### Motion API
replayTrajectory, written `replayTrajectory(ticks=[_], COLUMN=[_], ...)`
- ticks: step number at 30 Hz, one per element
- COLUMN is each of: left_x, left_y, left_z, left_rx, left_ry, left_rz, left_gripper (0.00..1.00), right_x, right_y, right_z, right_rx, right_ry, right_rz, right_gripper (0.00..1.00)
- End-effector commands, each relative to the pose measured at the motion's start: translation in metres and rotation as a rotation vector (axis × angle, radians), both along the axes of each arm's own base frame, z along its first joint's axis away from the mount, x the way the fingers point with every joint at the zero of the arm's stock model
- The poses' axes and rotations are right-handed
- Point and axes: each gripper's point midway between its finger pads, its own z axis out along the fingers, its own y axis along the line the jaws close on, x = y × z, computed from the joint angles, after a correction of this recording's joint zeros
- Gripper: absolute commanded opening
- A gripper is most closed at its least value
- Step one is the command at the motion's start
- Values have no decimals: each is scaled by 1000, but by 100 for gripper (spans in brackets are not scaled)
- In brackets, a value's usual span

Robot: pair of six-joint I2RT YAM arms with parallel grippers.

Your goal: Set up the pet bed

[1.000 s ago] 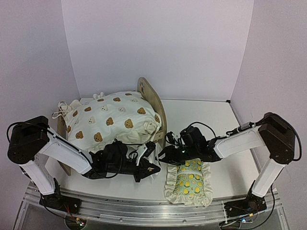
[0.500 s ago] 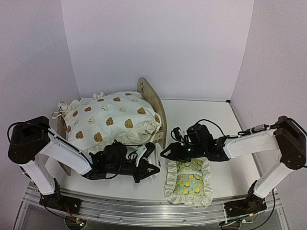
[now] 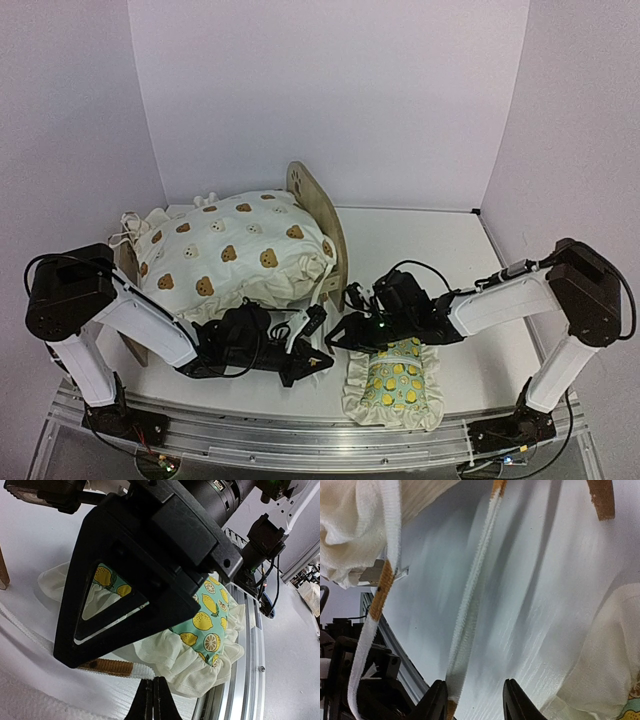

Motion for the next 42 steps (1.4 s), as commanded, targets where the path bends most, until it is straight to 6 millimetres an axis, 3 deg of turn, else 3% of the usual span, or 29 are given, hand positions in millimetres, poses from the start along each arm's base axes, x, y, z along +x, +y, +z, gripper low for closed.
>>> replayTrajectory(ticks=[1, 10, 17, 20, 21, 23, 27, 29, 31, 34, 35, 36, 42], left_x=[-3, -1, -2, -2, -2, -1, 0, 1, 0, -7, -9, -11, -5], left_y=[-14, -16, -17, -17, -17, -16, -15, -17, -19, -17, -14, -11, 16], left_z=[18, 13, 14, 14, 13, 14, 12, 7, 4, 1, 2, 2, -3], left_rx=[-62, -54, -57, -56, -53, -52, -42, -19, 9, 53, 67, 81, 176], left_ry=[-14, -14, -15, -15, -15, -16, -17, -7, -12, -37, -41, -46, -73], left_rz=[-24, -25, -31, -29, -28, -22, -14, -9, -6, 0, 4, 9, 115], left_gripper=[0, 0, 0, 0, 0, 0, 0, 12, 34, 88, 95, 99, 97], right_x=[2, -4, -7, -6, -6, -6, -7, -9, -10, -10, -10, -10, -11], right_y=[17, 30, 33, 32, 31, 29, 23, 23, 24, 23, 22, 21, 18], right_z=[14, 24, 25, 27, 27, 27, 24, 23, 22, 22, 22, 22, 19], right_rx=[67, 145, 165, 167, 166, 162, 150, 146, 142, 128, 122, 115, 70], right_ry=[-13, 8, 24, 18, 14, 7, 5, 5, 6, 1, -5, -9, -14], right_rz=[19, 58, 69, 65, 62, 54, 48, 56, 66, 74, 77, 80, 96], right_gripper=[33, 20, 38, 25, 14, 2, 0, 0, 0, 0, 0, 0, 0])
